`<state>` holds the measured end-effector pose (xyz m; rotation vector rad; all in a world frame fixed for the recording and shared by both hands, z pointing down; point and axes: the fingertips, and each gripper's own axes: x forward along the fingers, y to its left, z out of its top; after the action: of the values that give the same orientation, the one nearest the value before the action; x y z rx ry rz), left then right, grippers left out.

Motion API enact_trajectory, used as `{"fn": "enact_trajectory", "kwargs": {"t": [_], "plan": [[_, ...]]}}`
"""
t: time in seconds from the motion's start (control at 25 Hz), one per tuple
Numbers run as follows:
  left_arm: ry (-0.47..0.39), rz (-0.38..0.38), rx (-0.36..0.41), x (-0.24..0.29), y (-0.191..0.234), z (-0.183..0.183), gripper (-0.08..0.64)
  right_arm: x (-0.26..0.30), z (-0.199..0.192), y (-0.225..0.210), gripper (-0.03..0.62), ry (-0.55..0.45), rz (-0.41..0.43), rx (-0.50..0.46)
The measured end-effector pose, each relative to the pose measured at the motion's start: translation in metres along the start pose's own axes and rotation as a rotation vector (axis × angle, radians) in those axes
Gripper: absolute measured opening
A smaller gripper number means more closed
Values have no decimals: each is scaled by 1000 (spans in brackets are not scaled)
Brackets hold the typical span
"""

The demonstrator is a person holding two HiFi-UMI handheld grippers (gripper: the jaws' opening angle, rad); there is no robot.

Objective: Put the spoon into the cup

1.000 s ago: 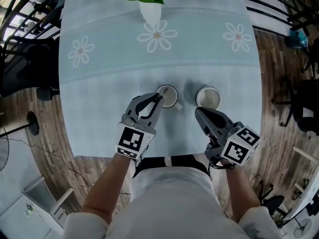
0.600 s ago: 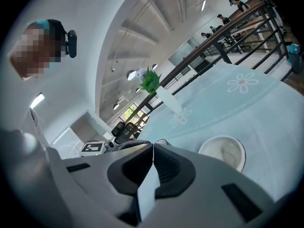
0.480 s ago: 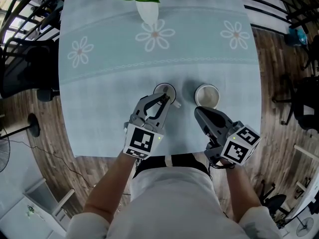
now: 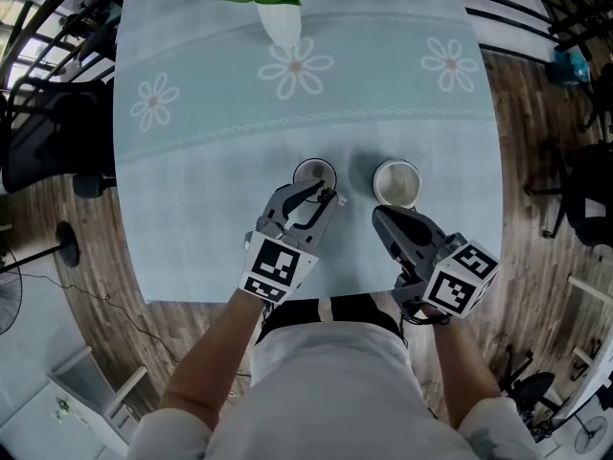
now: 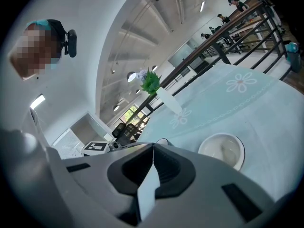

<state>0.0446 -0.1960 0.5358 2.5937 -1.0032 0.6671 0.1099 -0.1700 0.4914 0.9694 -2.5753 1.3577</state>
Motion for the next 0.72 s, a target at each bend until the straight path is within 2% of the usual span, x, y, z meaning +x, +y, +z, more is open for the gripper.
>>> {"fn": "enact_trajectory", "kwargs": {"t": [0.72], "plan": [[31, -89, -23, -9, -18, -9, 165, -1, -3, 16, 23, -7, 1, -19]]}}
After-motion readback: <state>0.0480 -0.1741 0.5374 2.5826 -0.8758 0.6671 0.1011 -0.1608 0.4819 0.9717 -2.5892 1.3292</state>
